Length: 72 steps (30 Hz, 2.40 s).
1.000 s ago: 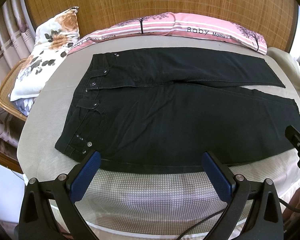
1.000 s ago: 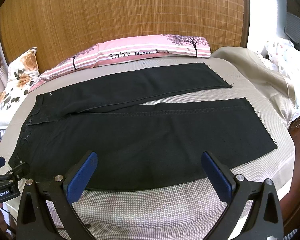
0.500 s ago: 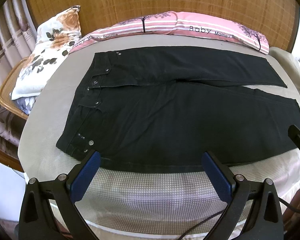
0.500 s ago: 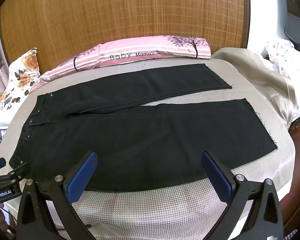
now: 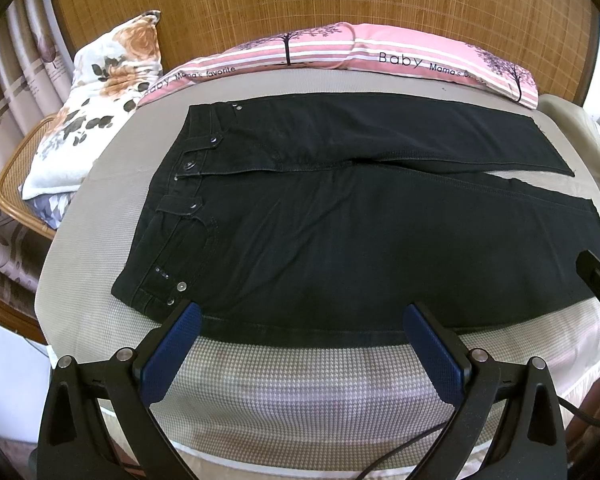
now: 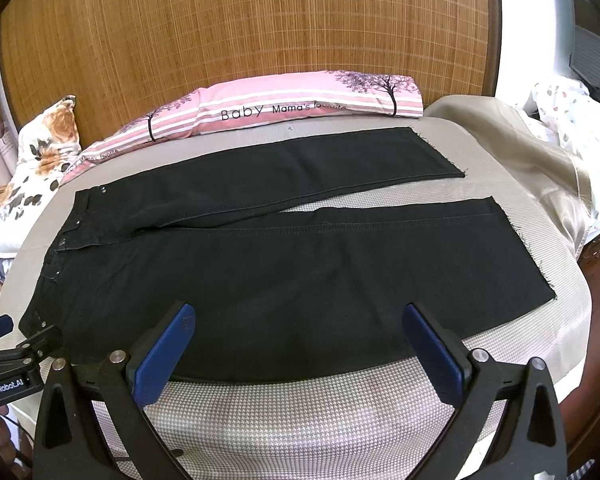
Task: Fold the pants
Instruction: 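Grasp the trouser waistband with the left gripper while the right gripper grasps the waistband beside it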
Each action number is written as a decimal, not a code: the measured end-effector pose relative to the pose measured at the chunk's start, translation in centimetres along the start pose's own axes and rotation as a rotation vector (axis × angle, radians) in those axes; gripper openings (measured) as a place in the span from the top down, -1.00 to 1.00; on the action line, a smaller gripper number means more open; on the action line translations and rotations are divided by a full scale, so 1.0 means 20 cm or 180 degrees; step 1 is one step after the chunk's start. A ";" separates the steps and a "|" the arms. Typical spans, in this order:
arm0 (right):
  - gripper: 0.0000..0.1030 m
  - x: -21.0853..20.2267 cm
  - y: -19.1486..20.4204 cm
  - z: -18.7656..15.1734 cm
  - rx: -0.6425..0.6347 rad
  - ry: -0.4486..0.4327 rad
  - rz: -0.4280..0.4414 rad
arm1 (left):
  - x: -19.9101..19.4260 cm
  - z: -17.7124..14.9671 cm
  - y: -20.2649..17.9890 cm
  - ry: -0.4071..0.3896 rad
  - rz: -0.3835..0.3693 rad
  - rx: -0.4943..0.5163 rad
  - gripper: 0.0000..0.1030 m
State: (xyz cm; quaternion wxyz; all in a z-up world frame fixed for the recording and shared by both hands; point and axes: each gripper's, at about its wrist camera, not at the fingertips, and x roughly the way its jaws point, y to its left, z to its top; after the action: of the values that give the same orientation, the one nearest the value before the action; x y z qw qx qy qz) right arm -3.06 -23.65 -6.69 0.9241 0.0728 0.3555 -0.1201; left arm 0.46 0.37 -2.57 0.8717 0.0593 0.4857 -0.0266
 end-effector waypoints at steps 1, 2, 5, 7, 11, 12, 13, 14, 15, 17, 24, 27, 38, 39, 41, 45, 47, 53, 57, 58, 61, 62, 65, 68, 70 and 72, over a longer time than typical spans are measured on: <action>-1.00 0.00 0.00 0.00 0.0002 0.0005 -0.0001 | 0.00 0.00 0.00 0.0002 0.0002 0.0001 -0.95; -1.00 0.00 0.00 0.00 0.0005 0.0008 0.0002 | 0.00 0.00 0.00 0.0003 0.0001 0.0003 -0.95; -1.00 0.00 0.00 0.01 0.0005 0.0007 -0.0002 | 0.00 0.00 0.00 0.0004 -0.0001 0.0006 -0.95; -1.00 0.00 0.01 0.01 0.0009 0.0001 -0.0008 | 0.01 0.00 0.00 0.0005 -0.0008 0.0008 -0.95; -1.00 0.01 0.00 0.02 0.0051 0.0012 0.0003 | 0.02 0.01 0.01 -0.0005 -0.0040 -0.0021 -0.95; -1.00 0.02 0.00 0.03 0.0065 0.0026 0.0014 | 0.02 0.02 0.02 -0.0010 -0.0049 -0.0033 -0.95; -1.00 0.03 0.00 0.03 0.0087 0.0058 0.0024 | 0.02 0.03 0.03 -0.0019 -0.0057 -0.0053 -0.95; -1.00 0.04 0.00 0.04 0.0104 0.0100 0.0029 | 0.02 0.04 0.04 -0.0026 -0.0065 -0.0073 -0.95; -1.00 0.05 0.00 0.04 0.0119 0.0145 0.0048 | 0.03 0.05 0.05 -0.0033 -0.0076 -0.0095 -0.95; -1.00 0.07 0.00 0.05 0.0134 0.0184 0.0108 | 0.03 0.08 0.09 -0.0055 -0.0109 -0.0149 -0.95; -1.00 0.11 -0.02 0.15 0.0079 0.0103 0.0392 | 0.07 0.23 0.32 -0.0125 -0.0080 -0.0369 -0.95; -1.00 0.15 0.00 0.21 0.0032 0.0138 0.0579 | 0.12 0.33 0.46 -0.0147 -0.0065 -0.0477 -0.94; -1.00 0.40 0.27 0.43 -0.0173 0.0405 0.1044 | 0.42 0.75 0.95 -0.0140 -0.0716 -0.0966 -0.35; -1.00 0.42 0.30 0.45 -0.0150 0.0438 0.1077 | 0.47 0.79 0.99 -0.0116 -0.0781 -0.1047 -0.33; -1.00 0.48 0.35 0.50 -0.0110 0.0546 0.1173 | 0.55 0.86 1.06 -0.0086 -0.0941 -0.1160 -0.22; -1.00 0.59 0.43 0.55 -0.0093 0.0732 0.1274 | 0.74 0.98 1.17 0.0068 -0.1299 -0.1373 -0.06; -1.00 0.65 0.47 0.57 -0.0078 0.0827 0.1293 | 0.84 1.02 1.21 0.0154 -0.1438 -0.1466 -0.02; -1.00 0.79 0.55 0.61 -0.0050 0.0958 0.1239 | 1.10 1.08 1.29 0.0387 -0.1687 -0.1700 0.11; -1.00 0.85 0.59 0.62 -0.0110 0.1013 0.1184 | 1.21 1.10 1.33 0.0471 -0.1805 -0.1759 0.19; -1.00 0.87 0.61 0.62 -0.0118 0.1032 0.1180 | 1.23 1.10 1.33 0.0482 -0.1814 -0.1740 0.19; -1.00 0.92 0.63 0.63 -0.0125 0.1073 0.1184 | 1.29 1.12 1.34 0.0503 -0.1820 -0.1722 0.20; -1.00 0.93 0.64 0.63 -0.0135 0.1080 0.1178 | 1.30 1.12 1.34 0.0508 -0.1866 -0.1735 0.29; -1.00 0.96 0.66 0.64 -0.0163 0.1087 0.1176 | 1.33 1.14 1.33 0.0546 -0.2017 -0.1693 0.44; -1.00 0.99 0.67 0.66 -0.0178 0.1080 0.1173 | 1.34 1.16 1.28 0.0567 -0.2055 -0.1587 0.46; -1.00 1.01 0.67 0.67 -0.0179 0.1069 0.1185 | 1.33 1.17 1.27 0.0553 -0.2145 -0.1551 0.46; -1.00 1.04 0.67 0.69 -0.0179 0.1063 0.1195 | 1.33 1.19 1.25 0.0559 -0.2239 -0.1543 0.46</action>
State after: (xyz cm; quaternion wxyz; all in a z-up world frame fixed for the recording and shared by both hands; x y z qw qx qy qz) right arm 24.36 -17.29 -9.81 0.8603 0.1306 0.4867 0.0772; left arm 37.13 22.48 -10.94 0.7537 -0.3141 0.5408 -0.2019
